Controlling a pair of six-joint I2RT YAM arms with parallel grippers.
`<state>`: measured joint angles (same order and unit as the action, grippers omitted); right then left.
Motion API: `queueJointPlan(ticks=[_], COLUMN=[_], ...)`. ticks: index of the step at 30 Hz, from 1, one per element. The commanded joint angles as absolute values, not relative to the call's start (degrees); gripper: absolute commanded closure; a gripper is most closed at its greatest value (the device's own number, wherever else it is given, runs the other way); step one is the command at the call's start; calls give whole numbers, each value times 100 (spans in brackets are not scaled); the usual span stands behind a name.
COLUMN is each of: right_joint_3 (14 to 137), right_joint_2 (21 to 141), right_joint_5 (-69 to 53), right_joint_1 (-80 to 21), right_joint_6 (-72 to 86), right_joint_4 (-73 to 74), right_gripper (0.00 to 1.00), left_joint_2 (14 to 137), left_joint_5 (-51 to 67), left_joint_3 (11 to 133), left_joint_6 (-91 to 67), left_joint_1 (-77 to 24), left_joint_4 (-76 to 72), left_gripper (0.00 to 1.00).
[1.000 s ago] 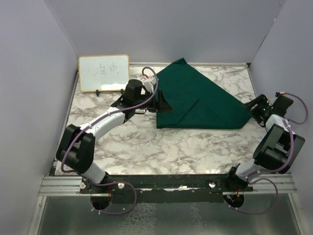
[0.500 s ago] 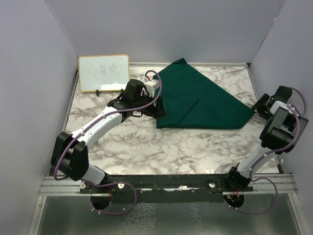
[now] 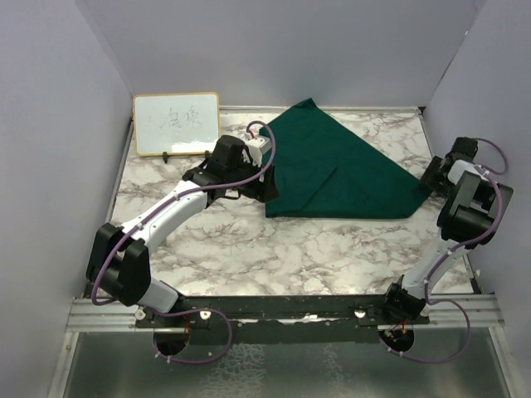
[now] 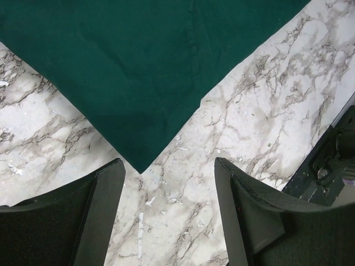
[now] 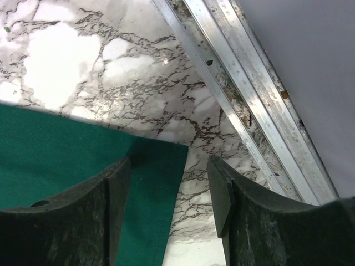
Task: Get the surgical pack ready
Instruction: Pack the surgical kit at the center of the board.
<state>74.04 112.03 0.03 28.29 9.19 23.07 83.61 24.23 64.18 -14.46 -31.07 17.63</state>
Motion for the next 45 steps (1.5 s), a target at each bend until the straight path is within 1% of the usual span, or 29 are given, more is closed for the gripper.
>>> queueJointPlan(ticks=[1,3,5,10,12,14,15,23,29,36,38,40,42,44,45], right_joint_3=[7412,7446,7414,7207,7153,7109,7082,6691,6407,6375,6405,6584,6749,6915,6994], right_joint_2=[11617,11767,11844,11605,11465,11352,11280,10180,9365,8728,8548,8521,8528,8602,8634], right_joint_5=[201,157,45,-449,-558,-596,-574,-811,-636,-1517,-1861,-2080,-2129,-2309,-2321], right_joint_1=[2663,2663,2663,2663,2663,2663,2663,2663,2663,2617,2520,2319,2052,1954,1952], right_joint_6=[850,839,841,752,711,675,696,875,1118,1453,1565,1639,1628,1649,1690], right_joint_4=[2786,2795,2776,2347,2233,2118,2081,1606,1542,1853,1932,2219,2443,2595,2658], right_gripper=[43,47,52,66,76,92,98,99,99,99,99,99,99,99,99], left_joint_2=[8420,8416,8411,8403,8408,8399,8395,8417,8442,8466,8453,8489,8565,8642,8706], left_joint_5=[2336,2324,2306,2320,2329,2324,2313,2281,2265,2575,2825,3329,3798,3990,3894], left_joint_3=[6546,6537,6528,6530,6529,6515,6506,6496,6460,6261,6157,6011,5858,5687,5679], left_joint_6=[-1368,-1359,-1362,-1359,-1359,-1358,-1361,-1358,-1385,-1562,-1688,-1937,-2365,-2902,-3062], left_joint_1=[-3094,-3094,-3094,-3094,-3094,-3094,-3095,-3094,-3089,-2892,-2830,-2792,-2793,-2953,-3108], left_joint_4=[1764,1759,1757,1760,1760,1748,1746,1739,1681,1370,1130,752,67,-617,-804], left_gripper=[32,32,32,32,32,32,32,32,33,32,31,30,30,35,38])
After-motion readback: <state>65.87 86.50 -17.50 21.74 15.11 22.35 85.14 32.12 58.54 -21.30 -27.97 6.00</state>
